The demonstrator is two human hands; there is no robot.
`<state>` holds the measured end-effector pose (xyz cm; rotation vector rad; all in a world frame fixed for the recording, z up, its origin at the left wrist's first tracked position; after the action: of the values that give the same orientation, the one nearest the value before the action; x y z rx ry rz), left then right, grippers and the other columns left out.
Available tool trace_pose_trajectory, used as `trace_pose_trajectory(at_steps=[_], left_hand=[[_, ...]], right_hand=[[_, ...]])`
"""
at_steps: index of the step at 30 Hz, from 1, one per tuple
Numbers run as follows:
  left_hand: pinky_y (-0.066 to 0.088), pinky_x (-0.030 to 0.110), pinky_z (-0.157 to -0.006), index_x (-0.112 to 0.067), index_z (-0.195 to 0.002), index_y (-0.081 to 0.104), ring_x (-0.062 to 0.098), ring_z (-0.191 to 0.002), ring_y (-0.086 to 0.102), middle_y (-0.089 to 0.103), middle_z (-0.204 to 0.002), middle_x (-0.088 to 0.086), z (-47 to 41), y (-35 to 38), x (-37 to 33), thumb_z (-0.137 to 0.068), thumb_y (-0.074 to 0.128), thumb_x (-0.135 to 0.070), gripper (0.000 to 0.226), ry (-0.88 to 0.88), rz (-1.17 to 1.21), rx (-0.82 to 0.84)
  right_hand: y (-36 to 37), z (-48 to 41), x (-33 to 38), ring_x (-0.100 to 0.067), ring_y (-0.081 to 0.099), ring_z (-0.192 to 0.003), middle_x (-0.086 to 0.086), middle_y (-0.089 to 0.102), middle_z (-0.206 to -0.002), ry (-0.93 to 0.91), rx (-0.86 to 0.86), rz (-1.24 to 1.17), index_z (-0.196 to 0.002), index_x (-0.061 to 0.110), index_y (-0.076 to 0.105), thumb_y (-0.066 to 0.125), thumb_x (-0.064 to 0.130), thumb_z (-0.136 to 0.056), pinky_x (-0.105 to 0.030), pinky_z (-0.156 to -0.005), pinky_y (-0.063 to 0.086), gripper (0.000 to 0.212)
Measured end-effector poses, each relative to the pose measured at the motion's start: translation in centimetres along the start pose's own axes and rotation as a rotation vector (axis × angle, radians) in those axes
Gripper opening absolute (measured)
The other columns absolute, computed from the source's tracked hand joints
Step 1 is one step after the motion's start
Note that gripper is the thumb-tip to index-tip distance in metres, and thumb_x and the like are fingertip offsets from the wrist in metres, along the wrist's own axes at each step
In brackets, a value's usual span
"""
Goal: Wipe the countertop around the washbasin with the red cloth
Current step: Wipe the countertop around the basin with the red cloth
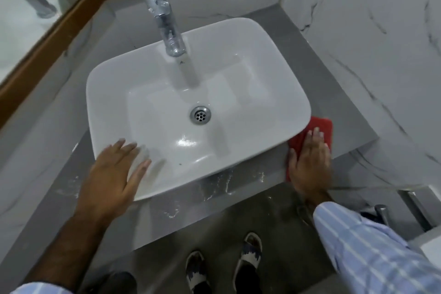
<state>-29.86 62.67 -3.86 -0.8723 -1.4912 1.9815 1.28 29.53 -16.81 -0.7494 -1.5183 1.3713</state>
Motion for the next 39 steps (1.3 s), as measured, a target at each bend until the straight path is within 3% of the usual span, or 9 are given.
trace_pose_trajectory(at_steps=[2,5,10,15,19,24,29,34,39], left_hand=[[0.023,0.049,-0.133,-0.011,-0.141,0.068,0.028,-0.153,0.046,0.063,-0.152,0.007,0.1,-0.4,0.7,-0.101,0.013,-0.071,0.091,0.085,-0.036,-0.022],[0.021,0.051,-0.134,-0.014,-0.144,0.066,0.026,-0.155,0.044,0.06,-0.155,0.005,-0.1,-0.4,0.1,-0.101,0.007,-0.072,0.094,0.138,-0.047,-0.04],[0.016,0.05,-0.136,-0.013,-0.152,0.057,0.024,-0.159,0.036,0.053,-0.162,0.004,-0.2,-0.5,0.9,-0.099,0.002,-0.076,0.099,0.193,-0.056,-0.032],[0.011,0.048,-0.137,-0.01,-0.155,0.051,0.024,-0.162,0.03,0.047,-0.166,0.006,-0.7,-1.0,3.6,-0.099,0.003,-0.075,0.098,0.182,-0.024,-0.074],[0.013,0.051,-0.136,-0.012,-0.157,0.049,0.023,-0.163,0.028,0.044,-0.168,0.005,-1.0,-0.4,3.5,-0.102,0.006,-0.071,0.091,0.195,-0.031,-0.09],[0.017,0.053,-0.135,-0.008,-0.153,0.053,0.027,-0.16,0.033,0.048,-0.165,0.008,-0.9,-0.3,3.8,-0.105,0.013,-0.067,0.085,0.226,-0.024,-0.141],[0.019,0.054,-0.135,-0.007,-0.152,0.054,0.028,-0.16,0.034,0.05,-0.164,0.009,-0.7,-0.7,3.6,-0.105,0.012,-0.068,0.087,0.225,0.001,-0.153],[0.018,0.052,-0.136,-0.007,-0.155,0.049,0.029,-0.162,0.03,0.043,-0.168,0.009,-0.7,-0.6,3.8,-0.103,0.014,-0.069,0.088,0.168,0.049,-0.179],[0.013,0.048,-0.136,-0.003,-0.155,0.048,0.03,-0.162,0.028,0.042,-0.168,0.012,-0.6,-0.2,4.3,-0.104,0.024,-0.063,0.082,0.176,0.062,-0.186]], right_hand=[[0.6,3.3,3.9,-0.042,0.019,-0.16,-0.027,0.02,-0.171,-0.02,-0.01,0.025,-0.161,-0.007,0.02,0.035,0.04,-0.106,-0.061,-0.127,0.025,0.074],[3.2,10.9,11.4,-0.043,0.02,-0.159,-0.03,0.019,-0.17,-0.232,0.003,0.009,-0.16,-0.009,0.02,0.038,0.038,-0.108,-0.057,-0.129,0.021,0.072],[5.3,15.6,16.8,-0.027,0.013,-0.163,-0.01,0.018,-0.174,-0.543,0.153,-0.048,-0.166,0.011,0.017,0.029,0.053,-0.109,-0.051,-0.128,0.024,0.072],[3.1,10.3,10.5,-0.041,0.023,-0.159,-0.026,0.024,-0.171,-0.24,0.038,-0.005,-0.163,-0.001,0.02,0.037,0.044,-0.106,-0.061,-0.126,0.029,0.075],[3.7,11.1,14.6,-0.043,0.032,-0.155,-0.03,0.032,-0.167,0.062,0.005,-0.017,-0.158,-0.01,0.028,0.041,0.032,-0.1,-0.058,-0.125,0.03,0.072],[6.5,19.2,24.3,-0.041,0.033,-0.155,-0.03,0.037,-0.164,-0.215,0.084,-0.029,-0.156,-0.009,0.035,0.045,0.035,-0.103,-0.054,-0.128,0.027,0.069],[5.9,19.3,21.9,-0.035,0.03,-0.157,-0.019,0.029,-0.169,-0.543,0.171,0.021,-0.161,0.002,0.031,0.044,0.046,-0.106,-0.052,-0.128,0.026,0.072],[4.2,15.3,16.0,-0.039,0.021,-0.16,-0.026,0.021,-0.171,-0.128,0.073,0.066,-0.162,-0.006,0.02,0.036,0.039,-0.105,-0.056,-0.13,0.021,0.074],[7.4,20.2,24.1,-0.04,0.028,-0.157,-0.027,0.032,-0.167,-0.291,0.098,0.014,-0.16,-0.004,0.03,0.043,0.036,-0.107,-0.056,-0.129,0.024,0.068]])
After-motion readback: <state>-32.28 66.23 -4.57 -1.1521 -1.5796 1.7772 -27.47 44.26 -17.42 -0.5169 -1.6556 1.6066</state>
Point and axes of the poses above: each hand's wrist, its own z-axis away from the middle knuckle, its own y-axis out of the palm, x = y × z, the point moved 6 cm from there along -z, towards the middle knuckle
